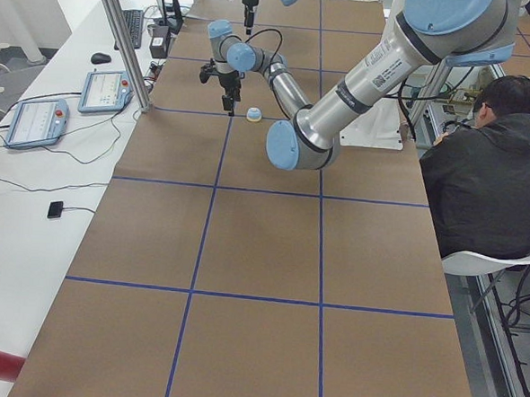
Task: Place and press bell with both arms
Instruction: 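Set the bell down, release, and withdraw the left gripper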
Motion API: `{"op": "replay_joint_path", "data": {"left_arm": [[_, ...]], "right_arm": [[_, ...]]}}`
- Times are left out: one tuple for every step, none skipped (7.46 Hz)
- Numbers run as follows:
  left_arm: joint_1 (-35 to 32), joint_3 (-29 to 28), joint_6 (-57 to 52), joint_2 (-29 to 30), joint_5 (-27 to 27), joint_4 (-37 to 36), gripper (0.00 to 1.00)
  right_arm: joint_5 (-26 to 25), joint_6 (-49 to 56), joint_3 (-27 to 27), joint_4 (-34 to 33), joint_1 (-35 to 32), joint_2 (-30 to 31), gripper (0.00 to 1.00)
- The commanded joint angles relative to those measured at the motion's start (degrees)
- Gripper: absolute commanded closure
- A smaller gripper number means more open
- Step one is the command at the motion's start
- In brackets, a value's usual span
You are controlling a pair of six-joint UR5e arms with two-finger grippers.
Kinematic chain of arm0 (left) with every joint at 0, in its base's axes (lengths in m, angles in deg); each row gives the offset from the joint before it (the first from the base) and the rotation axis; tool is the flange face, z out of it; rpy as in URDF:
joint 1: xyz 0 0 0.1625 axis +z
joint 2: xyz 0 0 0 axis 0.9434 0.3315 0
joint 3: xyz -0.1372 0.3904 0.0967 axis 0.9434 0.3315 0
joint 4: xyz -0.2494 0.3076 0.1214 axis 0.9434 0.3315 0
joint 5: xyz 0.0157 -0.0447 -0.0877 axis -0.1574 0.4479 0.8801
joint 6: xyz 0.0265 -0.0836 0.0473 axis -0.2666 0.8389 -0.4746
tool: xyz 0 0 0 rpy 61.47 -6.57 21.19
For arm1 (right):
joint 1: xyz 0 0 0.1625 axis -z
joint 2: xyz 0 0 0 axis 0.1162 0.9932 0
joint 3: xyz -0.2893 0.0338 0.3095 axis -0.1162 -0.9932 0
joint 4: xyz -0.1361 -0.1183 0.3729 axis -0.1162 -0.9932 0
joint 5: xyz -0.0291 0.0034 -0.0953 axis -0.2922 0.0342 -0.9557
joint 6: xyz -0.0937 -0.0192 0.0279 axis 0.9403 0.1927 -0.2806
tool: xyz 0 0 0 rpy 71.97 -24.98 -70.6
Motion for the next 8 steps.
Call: {"op": "replay_joint_path", "data": {"left_arm": [[-6.59, 19.63, -10.11, -19.10, 0.05, -1.26, 0.00], [-10.80, 22.48, -16.61, -24.57, 0.05, -1.35, 0.00], [-16.06, 23.03, -25.03, -28.45, 0.31, -1.26, 0.00], [-21.51, 23.12, -34.17, -32.06, 0.66, -1.26, 0.00], [-26.79, 23.13, -41.39, -36.10, 0.84, -0.83, 0.00], [-31.36, 22.78, -46.60, -40.58, 1.98, -0.65, 0.00], [-36.54, 21.82, -51.44, -44.54, 1.99, -0.04, 0.00], [-39.81, 19.28, -57.14, -48.49, 1.99, 1.45, 0.00]], "right_arm": [[-3.27, -7.40, -1.05, -3.38, 6.47, -6.32, 0.00], [-6.34, -9.87, -3.75, -3.40, 9.37, -10.01, 0.00], [-8.64, -12.85, -5.34, -3.40, 12.35, -12.83, 0.00], [-10.31, -15.84, -6.93, -4.01, 14.56, -15.99, 0.00], [-12.42, -18.30, -8.51, -6.19, 16.67, -19.59, 0.01], [-14.70, -19.46, -10.44, -7.96, 18.52, -22.76, 0.01], [-15.42, -20.52, -13.59, -8.23, 19.41, -25.92, 0.03], [-17.08, -22.00, -16.75, -8.24, 20.98, -28.91, 0.04]]}}
